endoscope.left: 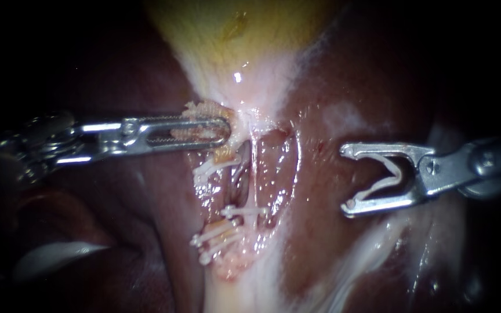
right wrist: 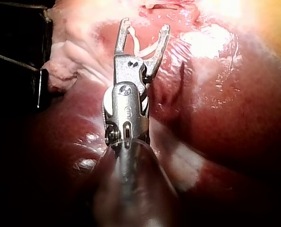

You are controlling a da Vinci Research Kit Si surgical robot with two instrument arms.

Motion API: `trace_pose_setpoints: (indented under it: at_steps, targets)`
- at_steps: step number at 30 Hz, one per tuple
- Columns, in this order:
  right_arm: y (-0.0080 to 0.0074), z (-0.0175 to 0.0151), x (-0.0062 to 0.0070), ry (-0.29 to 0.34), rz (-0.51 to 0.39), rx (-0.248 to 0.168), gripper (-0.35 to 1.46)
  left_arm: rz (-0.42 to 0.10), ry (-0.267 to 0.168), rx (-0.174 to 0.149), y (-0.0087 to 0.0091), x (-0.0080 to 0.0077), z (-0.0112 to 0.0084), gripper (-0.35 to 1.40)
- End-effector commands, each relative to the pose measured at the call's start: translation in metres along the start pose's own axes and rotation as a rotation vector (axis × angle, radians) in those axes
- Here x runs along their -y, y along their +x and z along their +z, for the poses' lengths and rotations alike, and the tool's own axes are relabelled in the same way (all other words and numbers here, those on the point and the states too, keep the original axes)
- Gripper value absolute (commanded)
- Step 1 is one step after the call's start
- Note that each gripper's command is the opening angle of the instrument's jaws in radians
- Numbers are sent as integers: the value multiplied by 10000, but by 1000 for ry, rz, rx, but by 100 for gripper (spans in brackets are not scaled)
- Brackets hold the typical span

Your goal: Clipping second clip right tube

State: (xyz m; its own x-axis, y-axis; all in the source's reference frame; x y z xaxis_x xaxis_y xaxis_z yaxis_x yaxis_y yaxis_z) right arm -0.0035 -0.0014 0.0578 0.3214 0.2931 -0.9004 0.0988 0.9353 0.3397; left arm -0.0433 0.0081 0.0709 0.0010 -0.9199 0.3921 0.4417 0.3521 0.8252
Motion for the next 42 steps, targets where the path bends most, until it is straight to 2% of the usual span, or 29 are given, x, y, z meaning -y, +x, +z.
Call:
trace_pose_setpoints:
  at_steps: [1,5,13,25,29,38,42]
  targets:
    - [1,0,0,0,0,0,49,0,0,0,0,1,-2,-3]
    - [1,0,0,0,0,0,49,-3,2,-2,-4,4,-9,-3]
    - [1,0,0,0,0,0,49,-14,-4,-9,-21,19,-39,-1]
    - [1,0,0,0,0,0,49,-36,17,26,-42,47,-78,-1]
    - [1,0,1,0,0,0,49,-40,19,33,-46,53,-86,0]
    - [2,13,1,-7,0,1,49,-40,17,37,-46,52,-93,0]
    - [-2,32,0,-19,62,2,49,-40,17,37,-46,52,-93,0]
